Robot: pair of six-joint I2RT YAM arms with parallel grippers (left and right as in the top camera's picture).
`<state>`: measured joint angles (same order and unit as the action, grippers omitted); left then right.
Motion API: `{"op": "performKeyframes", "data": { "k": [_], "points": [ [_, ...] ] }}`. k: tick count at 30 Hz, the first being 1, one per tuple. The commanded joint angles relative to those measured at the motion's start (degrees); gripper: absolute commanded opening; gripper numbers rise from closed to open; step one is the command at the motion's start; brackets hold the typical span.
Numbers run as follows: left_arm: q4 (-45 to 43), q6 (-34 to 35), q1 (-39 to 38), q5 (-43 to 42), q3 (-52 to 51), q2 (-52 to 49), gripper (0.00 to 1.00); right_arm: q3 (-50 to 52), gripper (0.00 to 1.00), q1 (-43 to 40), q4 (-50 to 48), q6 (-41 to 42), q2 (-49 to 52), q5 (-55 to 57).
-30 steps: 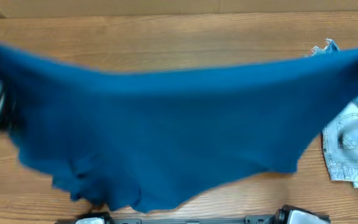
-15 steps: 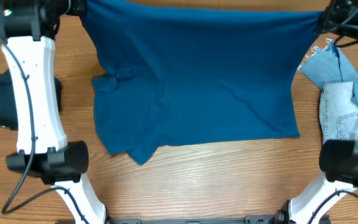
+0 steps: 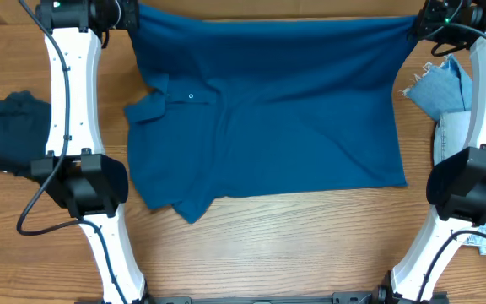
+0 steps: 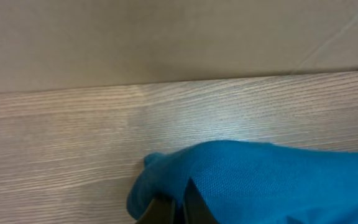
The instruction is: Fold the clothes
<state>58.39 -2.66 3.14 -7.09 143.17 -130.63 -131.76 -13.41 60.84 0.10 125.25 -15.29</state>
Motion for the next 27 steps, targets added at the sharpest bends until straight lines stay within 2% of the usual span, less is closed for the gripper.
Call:
{"op": "performKeyframes", "data": {
  "k": [1,7,17,21,23,26,27],
  "points": [
    [-0.2,1.6,-1.3,-0.4,0.5,-2.0,0.04,0.0,0.05,-0.1,-0.6,-1.0,3.1,0.2],
    [1.2,1.6,-2.0,-0.4,0.4,-2.5,0.04,0.3,0.05,-0.1,1.2,-3.0,5.8,0.2],
    [13.9,-0.9,-2.0,0.0,0.4,-2.5,0.06,0.3,0.07,-0.2,7.0,-3.9,5.8,6.3],
    [17.1,-1.0,-2.0,0.0,0.4,-2.5,0.17,0.3,0.15,-0.2,7.5,-4.0,5.8,6.3],
    [17.9,-1.4,-2.0,0.2,0.4,-2.5,0.21,0.3,0.27,-0.2,7.9,-4.0,5.8,6.3],
    [19.1,-1.9,-2.0,1.6,0.4,-2.5,0.30,0.3,0.36,-0.6,9.0,-4.0,5.8,7.1],
    [19.8,-1.9,-2.0,2.3,0.4,-2.5,0.30,0.3,0.37,-0.7,9.3,-4.0,5.8,7.1]
  ]
}}
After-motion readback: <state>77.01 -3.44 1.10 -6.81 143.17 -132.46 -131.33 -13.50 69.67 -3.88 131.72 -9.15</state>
